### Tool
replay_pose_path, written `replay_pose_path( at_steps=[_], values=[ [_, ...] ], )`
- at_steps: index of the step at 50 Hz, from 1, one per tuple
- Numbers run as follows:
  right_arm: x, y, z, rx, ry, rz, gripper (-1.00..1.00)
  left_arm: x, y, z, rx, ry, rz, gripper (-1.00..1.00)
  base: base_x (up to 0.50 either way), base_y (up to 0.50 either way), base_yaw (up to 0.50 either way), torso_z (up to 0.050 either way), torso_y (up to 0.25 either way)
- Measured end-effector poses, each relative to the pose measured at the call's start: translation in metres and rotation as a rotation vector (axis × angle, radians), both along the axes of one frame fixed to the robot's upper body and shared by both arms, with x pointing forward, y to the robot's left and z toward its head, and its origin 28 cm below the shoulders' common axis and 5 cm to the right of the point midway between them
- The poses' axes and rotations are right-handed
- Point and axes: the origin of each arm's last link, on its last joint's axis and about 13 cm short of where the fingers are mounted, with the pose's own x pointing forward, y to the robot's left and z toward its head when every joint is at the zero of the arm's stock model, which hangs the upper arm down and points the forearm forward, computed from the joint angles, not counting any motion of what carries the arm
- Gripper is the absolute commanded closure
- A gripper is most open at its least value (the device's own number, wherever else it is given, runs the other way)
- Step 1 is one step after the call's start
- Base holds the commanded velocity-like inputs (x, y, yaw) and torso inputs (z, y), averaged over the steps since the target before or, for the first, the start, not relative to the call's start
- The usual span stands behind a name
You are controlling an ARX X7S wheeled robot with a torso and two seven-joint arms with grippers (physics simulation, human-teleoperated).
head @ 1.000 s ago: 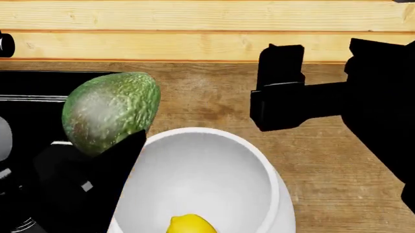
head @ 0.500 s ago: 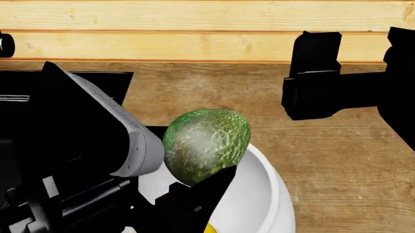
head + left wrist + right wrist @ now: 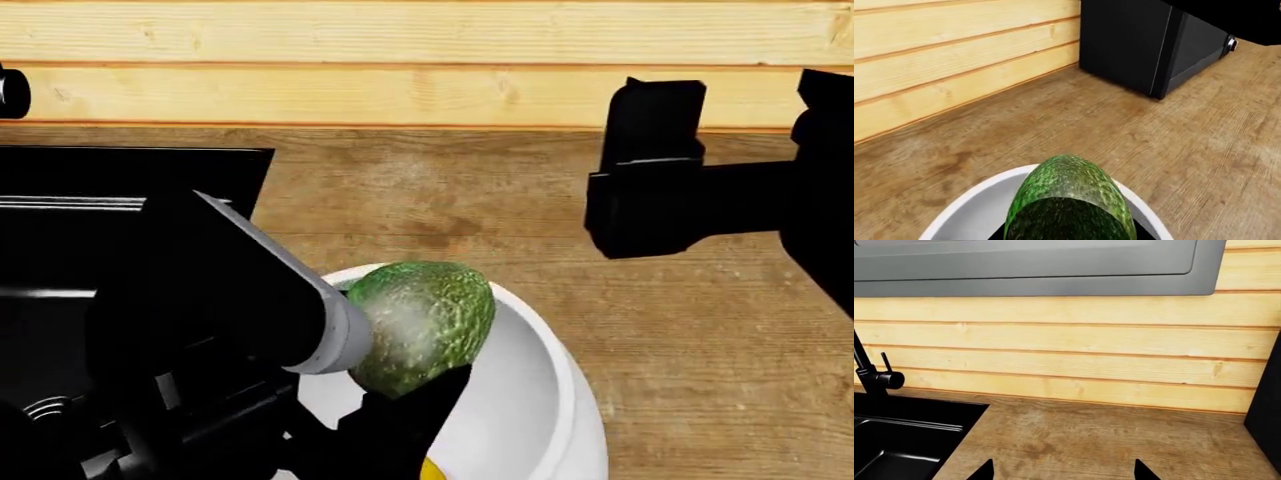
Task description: There is a mixed pile of frozen fruits and vegetables on the counter. Locate all the frozen vegetables and place the items in a bowl on the counter. Take all the frozen fruits and defrost them in a running sink.
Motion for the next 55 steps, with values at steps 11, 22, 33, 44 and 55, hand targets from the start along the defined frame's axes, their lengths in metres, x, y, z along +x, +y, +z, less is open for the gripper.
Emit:
replay_pose_path(
  at_steps=[11,22,33,44,55],
  values=[
    [0.0,-0.001,-0.001,0.001,0.006,0.0,-1.0,0.0,0.001,0.003,0.0,0.012,0.013,-1.0,0.0,0.0,0.0,0.0,0.0],
    [0.002,-0.001,-0.005,-0.001,0.02,0.006,-1.0,-0.002,0.003,0.013,-0.013,0.006,0.015,-1.0,0.0,0.0,0.0,0.0,0.0],
    [0.003,-0.002,-0.004,0.004,0.019,0.004,-1.0,-0.002,0.014,0.026,-0.04,-0.013,0.058,-1.0,0.0,0.0,0.0,0.0,0.0],
    [0.002,-0.005,-0.003,0.012,0.008,-0.002,-1.0,-0.003,0.041,0.038,-0.059,-0.038,0.152,-1.0,0.0,0.0,0.0,0.0,0.0],
    [0.002,-0.012,-0.017,0.036,-0.013,-0.009,-1.0,-0.005,0.078,0.037,-0.078,-0.062,0.287,-1.0,0.0,0.0,0.0,0.0,0.0]
  ],
)
